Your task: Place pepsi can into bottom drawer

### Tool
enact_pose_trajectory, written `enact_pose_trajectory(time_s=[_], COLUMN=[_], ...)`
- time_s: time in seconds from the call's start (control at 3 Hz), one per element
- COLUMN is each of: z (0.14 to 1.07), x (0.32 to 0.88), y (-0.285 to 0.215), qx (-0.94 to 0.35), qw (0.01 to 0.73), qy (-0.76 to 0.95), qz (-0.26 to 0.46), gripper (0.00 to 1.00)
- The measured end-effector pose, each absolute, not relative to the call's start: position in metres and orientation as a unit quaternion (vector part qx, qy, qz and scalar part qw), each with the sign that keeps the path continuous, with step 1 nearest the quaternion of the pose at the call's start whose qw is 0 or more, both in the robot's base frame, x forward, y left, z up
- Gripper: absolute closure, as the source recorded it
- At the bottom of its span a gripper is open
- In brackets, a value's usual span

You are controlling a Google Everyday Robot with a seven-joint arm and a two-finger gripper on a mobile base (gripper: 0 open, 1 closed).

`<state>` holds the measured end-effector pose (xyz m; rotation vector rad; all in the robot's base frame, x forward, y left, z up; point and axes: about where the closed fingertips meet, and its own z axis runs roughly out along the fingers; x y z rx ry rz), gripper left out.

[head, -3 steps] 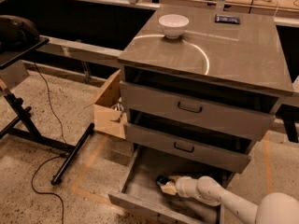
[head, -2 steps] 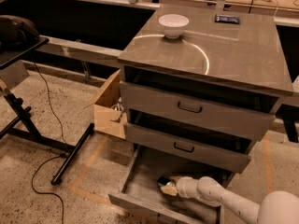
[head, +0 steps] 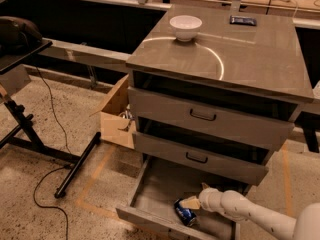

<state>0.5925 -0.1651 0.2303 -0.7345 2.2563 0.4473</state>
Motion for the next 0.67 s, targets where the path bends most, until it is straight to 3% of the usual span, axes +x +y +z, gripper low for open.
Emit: enact_pose_trajectory(time_s=[0.33, 0.67], z=[0.2563, 0.2582], x=[0.5910, 0.5925], y=[-0.1988, -0.1965], qx=[-0.270, -0.273], qw=[0.367, 0.369], qy=[0.880, 0.879], qz=[0.130, 0.128], gripper=[0.42, 0.42])
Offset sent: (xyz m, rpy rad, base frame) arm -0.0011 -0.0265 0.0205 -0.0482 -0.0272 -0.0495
